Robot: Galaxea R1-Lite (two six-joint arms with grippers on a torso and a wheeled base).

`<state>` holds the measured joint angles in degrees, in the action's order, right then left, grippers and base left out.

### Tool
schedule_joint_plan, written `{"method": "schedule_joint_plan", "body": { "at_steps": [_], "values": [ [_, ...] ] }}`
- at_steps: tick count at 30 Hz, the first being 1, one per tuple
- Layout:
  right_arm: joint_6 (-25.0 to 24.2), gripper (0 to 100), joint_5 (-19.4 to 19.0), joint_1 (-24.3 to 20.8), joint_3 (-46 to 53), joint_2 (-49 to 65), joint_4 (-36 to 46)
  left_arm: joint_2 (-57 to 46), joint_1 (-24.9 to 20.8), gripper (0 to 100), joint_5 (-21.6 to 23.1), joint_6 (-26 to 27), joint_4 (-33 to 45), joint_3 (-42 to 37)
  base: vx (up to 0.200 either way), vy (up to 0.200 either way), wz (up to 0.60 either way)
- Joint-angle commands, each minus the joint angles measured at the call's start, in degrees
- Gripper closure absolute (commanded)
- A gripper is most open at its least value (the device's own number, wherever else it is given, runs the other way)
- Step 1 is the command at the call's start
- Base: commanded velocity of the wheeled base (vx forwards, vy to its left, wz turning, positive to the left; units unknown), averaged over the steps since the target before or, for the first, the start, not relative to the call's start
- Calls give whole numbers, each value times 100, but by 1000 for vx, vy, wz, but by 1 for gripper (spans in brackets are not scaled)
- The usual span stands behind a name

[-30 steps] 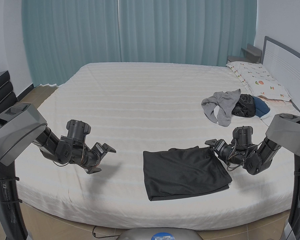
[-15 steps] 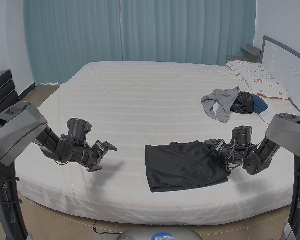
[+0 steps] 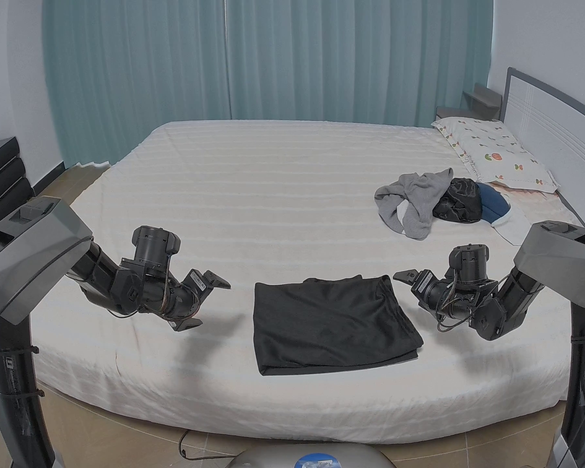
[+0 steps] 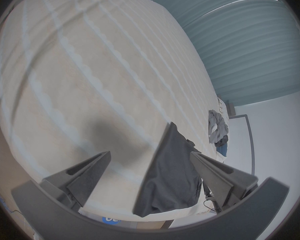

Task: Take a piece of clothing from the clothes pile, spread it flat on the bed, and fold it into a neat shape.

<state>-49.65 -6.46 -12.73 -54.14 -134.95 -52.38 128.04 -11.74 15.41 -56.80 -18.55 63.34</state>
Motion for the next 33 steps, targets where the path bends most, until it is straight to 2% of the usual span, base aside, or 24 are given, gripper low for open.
{"method": "schedule_joint_plan", "body": {
  "at_steps": [1, 4, 10, 15, 19, 30, 33],
  "values": [
    [-1, 0, -13, -134, -123, -110, 9, 63, -48, 0, -12, 2, -25, 55, 0, 0, 0],
    [26, 0, -13, -301, -325, -207, 35, 248, -136, 0, -205, 28, -25, 275, 0, 0, 0],
    [70, 0, -4, -573, -659, -269, 105, 723, -390, 0, -1233, 46, 27, 934, 0, 0, 0],
    [342, 0, 4, -714, -993, -444, 211, 1004, -470, 0, -1365, 72, -8, 1224, 0, 0, 0],
    [509, 0, 13, -916, -1415, -638, 492, 1118, -452, 0, -1673, 63, -43, 1242, 0, 0, 0],
    [755, 0, 92, -1048, -2066, -1033, 756, 1127, -390, 0, -1682, 19, -298, 1189, 0, 0, 0],
    [940, 0, 224, -1048, -2259, -1174, 756, 1127, -390, 0, -1682, 19, -307, 1180, 0, 0, 0]
  ]
}}
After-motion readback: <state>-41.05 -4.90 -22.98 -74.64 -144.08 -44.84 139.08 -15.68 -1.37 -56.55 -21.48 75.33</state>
